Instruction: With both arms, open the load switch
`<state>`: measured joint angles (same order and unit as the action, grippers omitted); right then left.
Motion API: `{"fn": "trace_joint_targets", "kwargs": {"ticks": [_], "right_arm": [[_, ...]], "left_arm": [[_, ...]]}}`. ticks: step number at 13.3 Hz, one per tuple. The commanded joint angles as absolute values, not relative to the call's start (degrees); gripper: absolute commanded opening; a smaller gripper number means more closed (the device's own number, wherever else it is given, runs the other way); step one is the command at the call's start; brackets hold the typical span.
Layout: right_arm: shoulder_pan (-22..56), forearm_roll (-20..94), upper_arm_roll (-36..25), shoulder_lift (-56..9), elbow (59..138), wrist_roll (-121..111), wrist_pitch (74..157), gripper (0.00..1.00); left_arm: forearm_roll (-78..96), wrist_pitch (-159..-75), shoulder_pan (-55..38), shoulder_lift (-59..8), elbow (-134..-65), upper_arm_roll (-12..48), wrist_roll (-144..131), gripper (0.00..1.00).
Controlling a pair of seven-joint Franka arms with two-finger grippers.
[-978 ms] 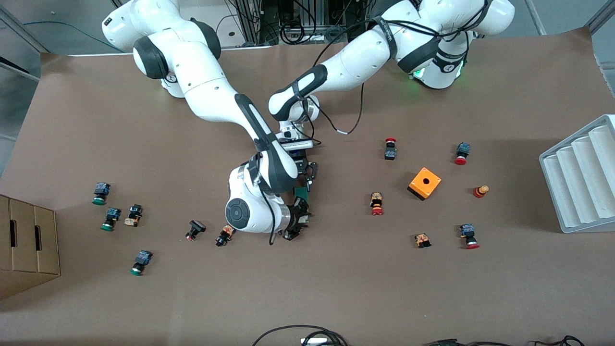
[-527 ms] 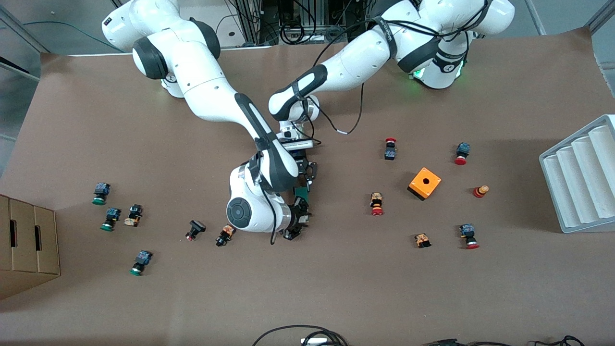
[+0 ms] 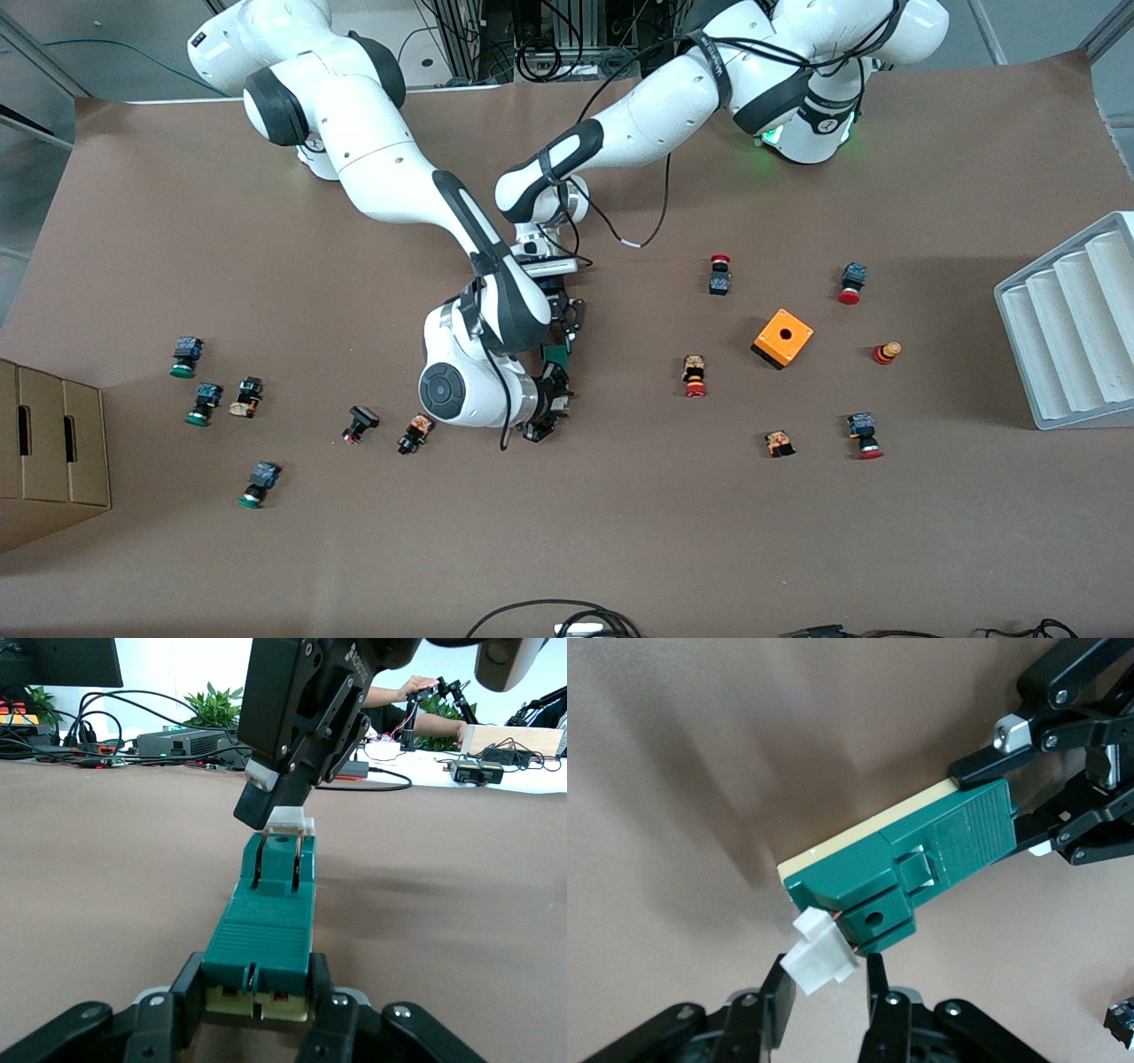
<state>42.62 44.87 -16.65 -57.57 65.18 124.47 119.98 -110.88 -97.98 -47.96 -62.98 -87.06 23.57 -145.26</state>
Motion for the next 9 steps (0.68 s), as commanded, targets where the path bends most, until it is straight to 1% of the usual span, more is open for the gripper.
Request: {"fn": "trace_joint_targets", "kwargs": {"ticks": [1, 9], "right_arm": [[42.1, 43.59, -15.29, -55.2, 66.97, 124.63, 117.95, 0.39], [42.01, 42.8, -15.21, -52.13, 70.48, 122.44, 117.95, 0.38]], "left_arm": [[-110.83, -97.82, -48.08, -63.98, -85.87, 23.82, -145.11, 0.5], [-110.74, -97.82, -48.08, -63.9, -85.96, 23.82, -145.11, 0.51]]}}
